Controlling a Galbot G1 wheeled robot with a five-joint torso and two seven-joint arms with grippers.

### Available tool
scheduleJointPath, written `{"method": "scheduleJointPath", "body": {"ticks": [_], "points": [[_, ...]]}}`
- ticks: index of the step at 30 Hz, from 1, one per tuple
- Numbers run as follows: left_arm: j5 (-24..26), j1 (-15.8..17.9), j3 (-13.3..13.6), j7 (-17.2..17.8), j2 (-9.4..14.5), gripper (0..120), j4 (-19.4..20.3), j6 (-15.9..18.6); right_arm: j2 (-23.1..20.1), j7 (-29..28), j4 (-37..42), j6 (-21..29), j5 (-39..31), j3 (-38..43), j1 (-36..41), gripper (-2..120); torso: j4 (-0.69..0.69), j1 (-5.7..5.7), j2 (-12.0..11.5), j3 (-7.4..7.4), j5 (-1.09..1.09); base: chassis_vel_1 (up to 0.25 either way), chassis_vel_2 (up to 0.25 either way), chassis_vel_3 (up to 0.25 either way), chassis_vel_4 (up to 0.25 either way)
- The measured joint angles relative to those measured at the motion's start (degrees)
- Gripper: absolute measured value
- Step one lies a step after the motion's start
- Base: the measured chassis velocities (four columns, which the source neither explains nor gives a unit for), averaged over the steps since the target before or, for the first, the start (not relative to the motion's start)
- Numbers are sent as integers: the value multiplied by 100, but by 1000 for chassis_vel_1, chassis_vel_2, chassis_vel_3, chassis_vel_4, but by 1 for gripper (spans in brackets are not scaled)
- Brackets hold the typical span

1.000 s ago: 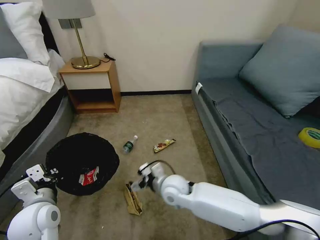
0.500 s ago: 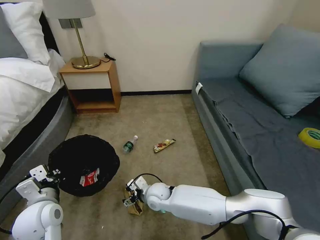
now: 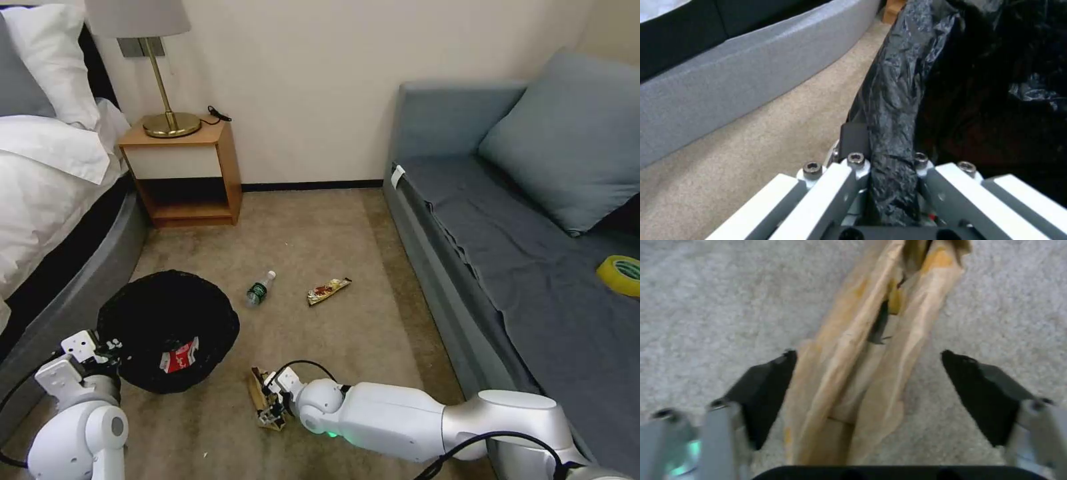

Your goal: Pick up the trash bin, then pick up the garbage on the floor and place it into the trash bin.

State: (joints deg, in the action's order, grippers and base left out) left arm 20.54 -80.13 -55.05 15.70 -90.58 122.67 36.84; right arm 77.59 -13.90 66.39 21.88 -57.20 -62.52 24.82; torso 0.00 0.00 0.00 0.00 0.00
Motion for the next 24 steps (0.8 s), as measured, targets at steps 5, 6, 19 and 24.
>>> {"method": "scheduleJointPath", "body": {"ticks": [5,6,19,24], "points": [[-10,-12,-3,-1,-3,2,0,-10,-10,44,22,-77,43,-7,32,66,0,0,0,0,0,0,0,0,0],[-10,-12,-3,-1,-3,2,0,-10,-10,44,22,-77,43,-7,32,66,0,0,0,0,0,0,0,0,0],[-53,-8,-2,-14,-5,2,-12,-33,-85,137,110,-256,125,-16,49,14,0,0,0,0,0,0,0,0,0],[-62,3,9,-21,-8,2,-16,-37,-126,135,150,-314,151,-20,49,0,0,0,0,0,0,0,0,0,0]]}}
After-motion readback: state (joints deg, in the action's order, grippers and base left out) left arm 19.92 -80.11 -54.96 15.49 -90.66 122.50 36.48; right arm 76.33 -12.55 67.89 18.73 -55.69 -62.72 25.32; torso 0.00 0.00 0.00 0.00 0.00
